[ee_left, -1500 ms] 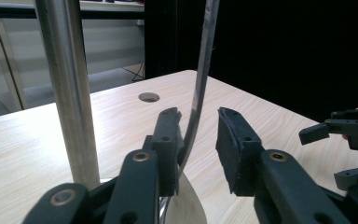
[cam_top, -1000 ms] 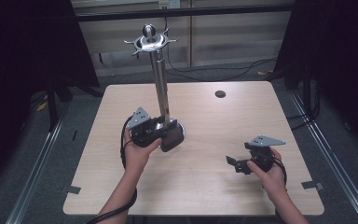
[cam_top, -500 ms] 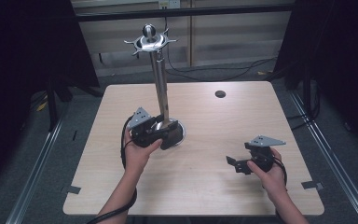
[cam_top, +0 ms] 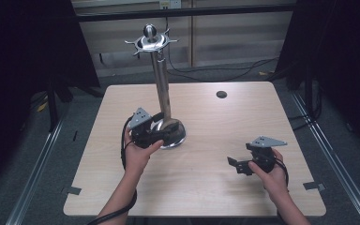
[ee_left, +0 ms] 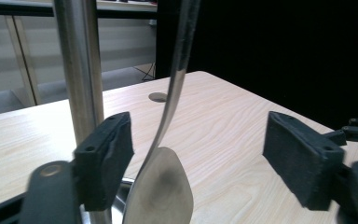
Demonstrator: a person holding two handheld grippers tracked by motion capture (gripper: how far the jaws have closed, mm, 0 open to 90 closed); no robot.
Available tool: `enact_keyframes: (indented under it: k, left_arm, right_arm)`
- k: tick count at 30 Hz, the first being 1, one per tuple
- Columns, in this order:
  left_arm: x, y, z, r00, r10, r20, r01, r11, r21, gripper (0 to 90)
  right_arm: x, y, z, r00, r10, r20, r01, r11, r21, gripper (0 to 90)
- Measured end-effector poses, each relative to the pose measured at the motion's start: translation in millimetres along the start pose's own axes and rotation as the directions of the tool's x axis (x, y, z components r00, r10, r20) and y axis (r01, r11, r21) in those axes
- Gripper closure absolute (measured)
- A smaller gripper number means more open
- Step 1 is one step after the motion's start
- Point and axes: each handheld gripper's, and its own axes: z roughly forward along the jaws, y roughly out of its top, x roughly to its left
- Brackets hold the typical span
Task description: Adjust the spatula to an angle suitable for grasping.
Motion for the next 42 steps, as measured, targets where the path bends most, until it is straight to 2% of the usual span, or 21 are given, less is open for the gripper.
enact_keyframes:
  k: [10, 13, 17, 27, 34, 35, 38, 39, 42]
  left_arm:
    - [1.3, -1.7, -5.8, 0.9989, 0.01, -0.047, -0.009, 0.9998, 0.016, 12.3]
    - [1.5, -3.1, -7.6, 0.9991, 0.008, -0.041, -0.007, 0.9999, 0.011, 11.2]
    - [1.5, -4.3, -12.0, 0.9985, 0.019, -0.051, -0.018, 0.9996, 0.024, 11.0]
    - [3.6, -8.6, -17.9, 0.9989, 0.012, -0.046, -0.011, 0.9997, 0.023, 10.5]
    - [6.0, -10.3, -23.8, 0.9981, 0.019, -0.059, -0.017, 0.9992, 0.036, 10.4]
    - [6.7, -11.3, -24.3, 0.9989, 0.016, -0.044, -0.015, 0.9995, 0.026, 10.4]
    - [7.2, -12.9, -26.1, 0.9989, 0.012, -0.044, -0.011, 0.9995, 0.03, 10.3]
    - [8.0, -13.9, -29.2, 0.9982, 0.012, -0.06, -0.009, 0.999, 0.043, 10.3]
    - [10.9, -16.1, -33.3, 0.9981, 0.003, -0.062, 0.0, 0.9993, 0.037, 10.3]
  right_arm:
    - [-0.8, 0.2, -1.2, 1.0, -0.002, 0.004, 0.002, 1.0, 0.001, 3.3]
    - [-0.1, 0.2, -1.1, 1.0, -0.004, 0.001, 0.004, 1.0, -0.001, 3.3]
    - [0.9, 0.3, -0.5, 0.9999, -0.016, -0.002, 0.016, 1.0, 0.005, 3.3]
    - [0.8, 0.7, -1.9, 0.9993, -0.036, 0.0, 0.036, 0.999, 0.006, 3.3]
    - [-1.9, 0.6, -4.4, 0.9995, -0.03, 0.0, 0.03, 1.0, 0.002, 3.3]
    - [-2.0, 0.5, -5.1, 0.9996, -0.027, -0.001, 0.027, 1.0, 0.003, 3.3]
    - [-3.3, 0.2, -5.9, 0.9994, -0.033, 0.002, 0.033, 0.999, -0.001, 3.3]
    - [-4.3, 0.0, -7.2, 0.9996, -0.027, 0.005, 0.027, 1.0, -0.002, 3.3]
    - [-6.4, -0.1, -8.8, 0.9996, -0.027, 0.006, 0.027, 1.0, -0.007, 3.3]
